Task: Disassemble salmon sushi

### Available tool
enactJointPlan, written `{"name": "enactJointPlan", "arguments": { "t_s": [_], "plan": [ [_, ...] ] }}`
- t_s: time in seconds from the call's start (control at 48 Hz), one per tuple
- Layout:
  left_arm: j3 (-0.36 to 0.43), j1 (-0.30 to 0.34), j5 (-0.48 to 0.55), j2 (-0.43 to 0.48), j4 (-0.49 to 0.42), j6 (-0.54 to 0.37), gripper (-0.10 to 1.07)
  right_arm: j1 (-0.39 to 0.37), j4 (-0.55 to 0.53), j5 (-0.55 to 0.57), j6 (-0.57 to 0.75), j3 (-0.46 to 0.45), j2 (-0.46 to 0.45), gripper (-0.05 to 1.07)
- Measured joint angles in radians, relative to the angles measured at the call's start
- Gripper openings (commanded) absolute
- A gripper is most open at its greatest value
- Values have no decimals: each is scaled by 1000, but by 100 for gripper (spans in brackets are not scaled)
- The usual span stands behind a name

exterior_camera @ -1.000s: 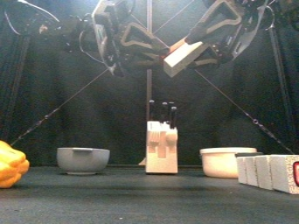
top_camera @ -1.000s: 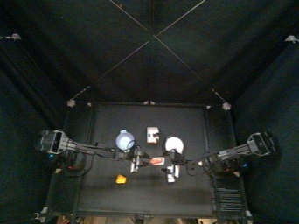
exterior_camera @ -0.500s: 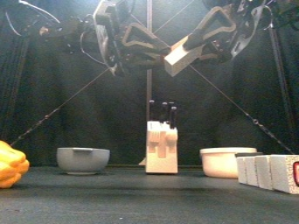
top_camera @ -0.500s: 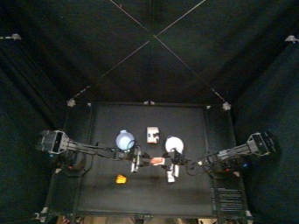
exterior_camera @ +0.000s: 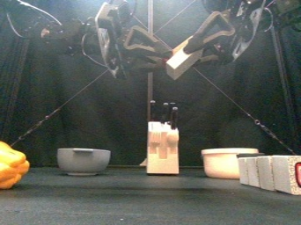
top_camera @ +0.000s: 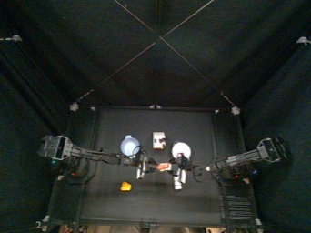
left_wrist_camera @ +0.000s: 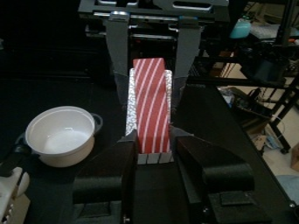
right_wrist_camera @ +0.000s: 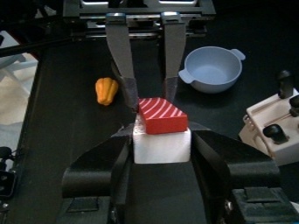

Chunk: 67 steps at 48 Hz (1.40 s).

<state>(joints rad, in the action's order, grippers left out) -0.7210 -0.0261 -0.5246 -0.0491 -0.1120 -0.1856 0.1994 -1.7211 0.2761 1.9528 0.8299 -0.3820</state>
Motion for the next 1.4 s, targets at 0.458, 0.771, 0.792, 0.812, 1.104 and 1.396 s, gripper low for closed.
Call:
{"name": "enactJointPlan", "arguments": {
  "t_s": [0.458, 0.771, 0.792, 0.812, 1.104, 1.396],
  "plan": [
    [-18, 2, -6, -2, 0, 5, 58, 0, 3, -2, 0, 6, -9, 53],
    [-81, 11, -52, -28, 2, 9, 58, -2, 31, 0, 2, 38, -54, 53],
    [-89, 9, -57, -28, 2, 5, 58, -2, 31, 0, 2, 41, -57, 53],
    [-94, 11, -61, -28, 2, 9, 58, -2, 31, 0, 0, 43, -61, 53],
    [-160, 18, -75, -58, 5, 5, 58, 2, 66, 0, 0, 86, -106, 53],
    [-204, 17, -78, -89, 18, 5, 58, 3, 84, 2, 2, 114, -146, 53]
  ]
}}
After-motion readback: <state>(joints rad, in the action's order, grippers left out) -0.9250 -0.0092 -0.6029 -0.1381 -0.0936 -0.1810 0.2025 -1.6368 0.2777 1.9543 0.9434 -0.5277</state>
